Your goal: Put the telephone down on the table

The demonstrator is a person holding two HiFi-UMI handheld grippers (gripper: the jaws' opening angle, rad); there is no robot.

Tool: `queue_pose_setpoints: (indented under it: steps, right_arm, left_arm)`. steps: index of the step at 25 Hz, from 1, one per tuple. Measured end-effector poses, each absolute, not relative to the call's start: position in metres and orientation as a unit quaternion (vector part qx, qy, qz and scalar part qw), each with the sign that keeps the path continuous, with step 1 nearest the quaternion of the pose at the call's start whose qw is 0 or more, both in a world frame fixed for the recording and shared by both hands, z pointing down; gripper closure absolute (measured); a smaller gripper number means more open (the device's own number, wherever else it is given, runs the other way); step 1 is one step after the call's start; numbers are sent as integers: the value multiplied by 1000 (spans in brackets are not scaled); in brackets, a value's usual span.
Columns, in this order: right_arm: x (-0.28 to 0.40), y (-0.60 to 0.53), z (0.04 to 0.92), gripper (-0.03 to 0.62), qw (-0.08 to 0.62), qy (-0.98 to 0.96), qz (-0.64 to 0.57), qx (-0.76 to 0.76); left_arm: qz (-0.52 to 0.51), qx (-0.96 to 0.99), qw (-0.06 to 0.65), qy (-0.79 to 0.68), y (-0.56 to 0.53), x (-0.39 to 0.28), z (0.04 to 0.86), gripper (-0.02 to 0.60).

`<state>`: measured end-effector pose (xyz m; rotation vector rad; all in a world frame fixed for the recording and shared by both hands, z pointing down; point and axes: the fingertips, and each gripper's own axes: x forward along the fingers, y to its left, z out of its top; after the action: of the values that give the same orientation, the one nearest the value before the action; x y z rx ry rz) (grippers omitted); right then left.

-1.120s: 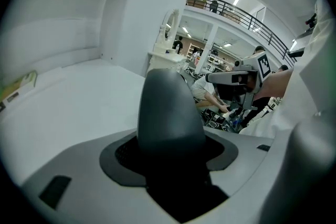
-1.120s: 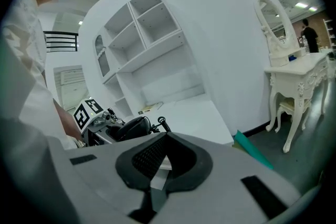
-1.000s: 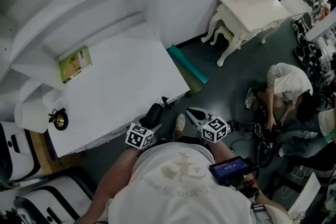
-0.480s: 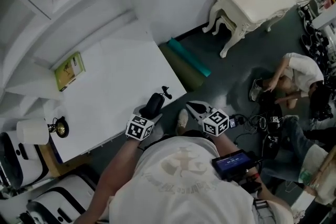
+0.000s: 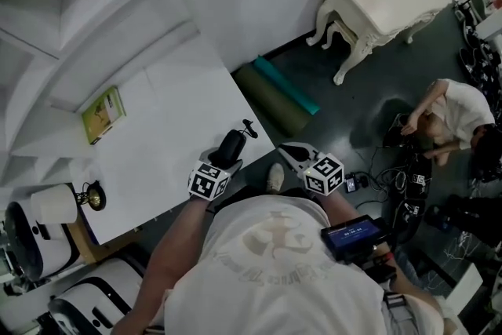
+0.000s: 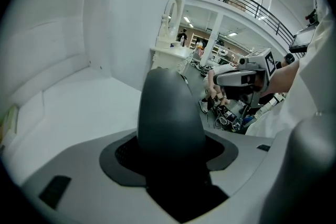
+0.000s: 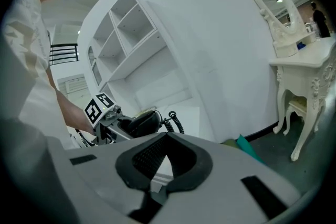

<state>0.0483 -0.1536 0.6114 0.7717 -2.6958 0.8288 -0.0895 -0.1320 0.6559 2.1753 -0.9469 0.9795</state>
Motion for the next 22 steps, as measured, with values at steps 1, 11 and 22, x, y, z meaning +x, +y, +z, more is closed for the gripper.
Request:
queue_pose_setpoints:
  steps: [1, 11, 22]
  right_arm:
    - [49, -158, 610, 579, 109, -918, 281, 260]
    - [40, -178, 606, 579, 112, -917, 285, 256]
    - [46, -165, 608, 579, 116, -890, 299, 323]
  left_arm:
    - [368, 812, 282, -355, -136, -89, 656, 298]
    - [388, 822, 259, -325, -174, -90, 663, 298]
    - [422, 845, 198, -261, -222, -94, 679, 298]
